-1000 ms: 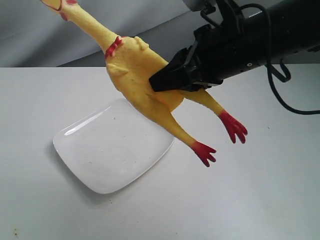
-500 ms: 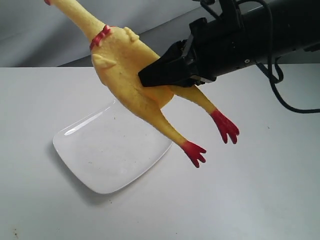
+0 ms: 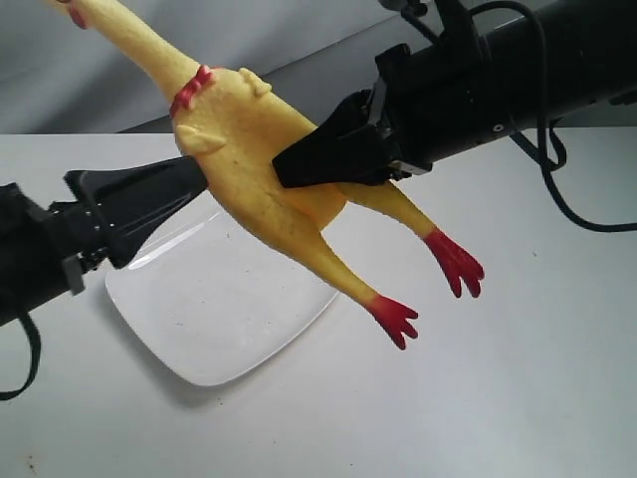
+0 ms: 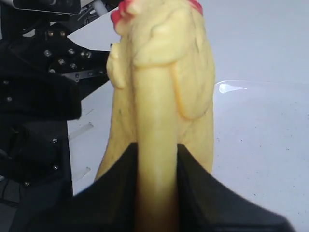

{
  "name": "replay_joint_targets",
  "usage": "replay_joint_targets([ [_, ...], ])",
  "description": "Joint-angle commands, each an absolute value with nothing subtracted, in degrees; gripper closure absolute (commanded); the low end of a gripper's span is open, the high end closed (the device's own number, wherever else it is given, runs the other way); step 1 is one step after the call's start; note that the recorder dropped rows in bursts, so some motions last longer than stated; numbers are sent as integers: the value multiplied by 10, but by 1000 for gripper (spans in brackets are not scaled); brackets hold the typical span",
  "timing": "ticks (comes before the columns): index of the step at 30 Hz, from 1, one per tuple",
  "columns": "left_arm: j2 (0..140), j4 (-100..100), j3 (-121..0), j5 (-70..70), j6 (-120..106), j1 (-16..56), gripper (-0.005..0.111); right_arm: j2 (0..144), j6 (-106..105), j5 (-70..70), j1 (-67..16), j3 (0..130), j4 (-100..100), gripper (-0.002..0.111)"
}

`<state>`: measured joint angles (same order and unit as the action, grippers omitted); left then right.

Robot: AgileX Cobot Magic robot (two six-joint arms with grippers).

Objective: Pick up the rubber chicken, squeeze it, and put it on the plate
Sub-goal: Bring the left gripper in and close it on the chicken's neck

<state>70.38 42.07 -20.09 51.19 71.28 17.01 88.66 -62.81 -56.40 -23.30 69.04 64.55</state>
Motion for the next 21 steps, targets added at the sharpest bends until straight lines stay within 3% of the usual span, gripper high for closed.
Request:
replay_joint_targets([
  [1,781,472,-228,616,728,131,3,884,-632,-558,-234,691,661,108],
  [5,789,468,-228,631,734,102,3,889,-632,-557,-234,690,655,108],
  [21,789,468,-228,637,731,102,3,936,-660,-567,-259,694,690,108],
])
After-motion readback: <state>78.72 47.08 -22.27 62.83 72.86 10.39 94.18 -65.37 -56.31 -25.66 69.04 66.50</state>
